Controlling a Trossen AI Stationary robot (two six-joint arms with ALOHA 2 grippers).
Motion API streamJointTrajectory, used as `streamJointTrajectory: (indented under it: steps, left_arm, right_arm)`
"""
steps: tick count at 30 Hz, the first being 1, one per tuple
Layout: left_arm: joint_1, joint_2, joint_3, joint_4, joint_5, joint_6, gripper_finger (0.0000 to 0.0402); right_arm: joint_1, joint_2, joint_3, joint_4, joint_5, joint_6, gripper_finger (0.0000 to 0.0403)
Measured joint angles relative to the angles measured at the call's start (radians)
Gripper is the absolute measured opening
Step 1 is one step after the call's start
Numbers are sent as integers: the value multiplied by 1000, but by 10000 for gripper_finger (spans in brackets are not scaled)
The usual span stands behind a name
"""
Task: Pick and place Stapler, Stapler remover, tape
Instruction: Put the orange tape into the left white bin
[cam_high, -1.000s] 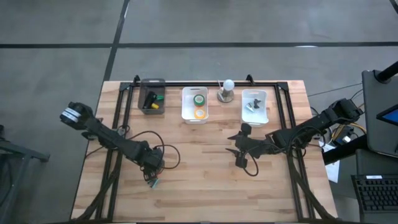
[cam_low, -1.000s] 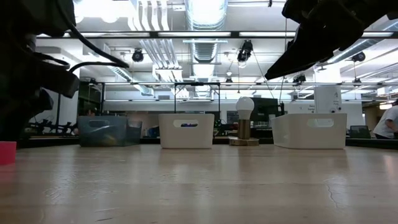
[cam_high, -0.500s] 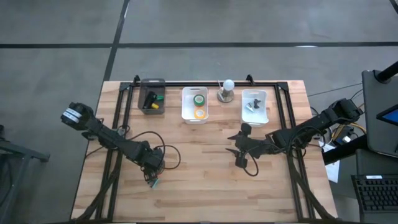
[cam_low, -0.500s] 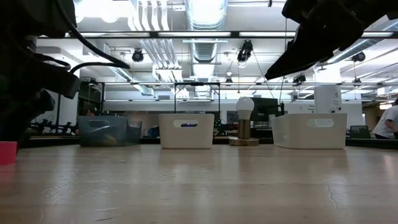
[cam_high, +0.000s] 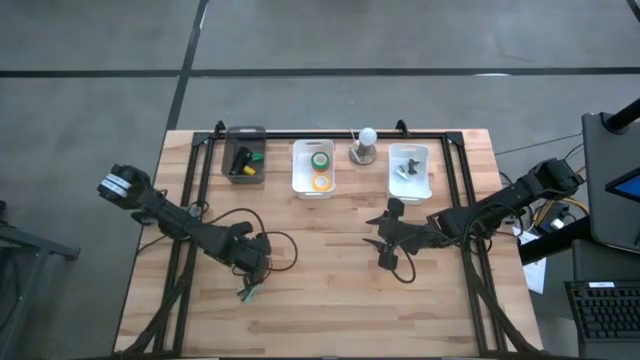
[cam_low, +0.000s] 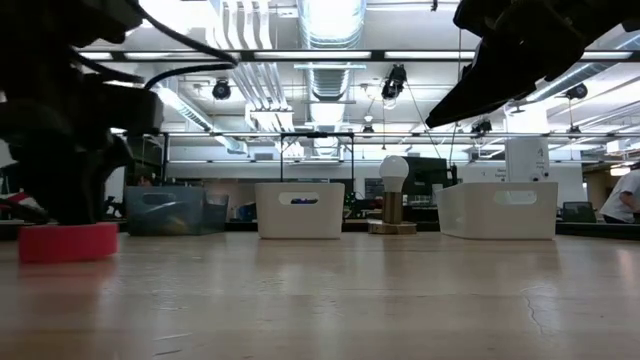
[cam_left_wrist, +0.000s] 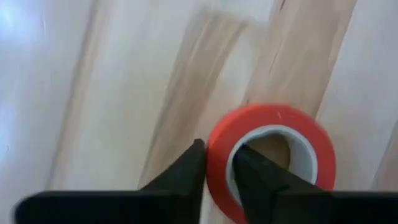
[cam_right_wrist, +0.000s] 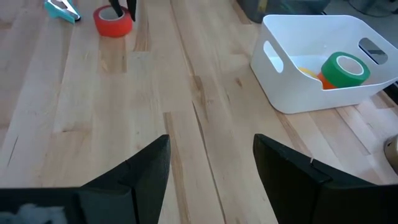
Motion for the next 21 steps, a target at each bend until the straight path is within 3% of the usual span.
streamJointTrajectory:
  steps: [4,10,16,21]
  left_arm:
    - [34,0,16,16,-5,80,39]
    - [101,-1,84,16,-6,212,39]
    - [198,-3,191,8,-12,372,73]
    - [286,-3,307,-38,-12,516,53]
  right_arm:
    - [0,0,0,0,0,0,226]
    - [0,0,0,0,0,0,226]
    - [0,0,0,0,0,0,226]
    - [0,0,0,0,0,0,226]
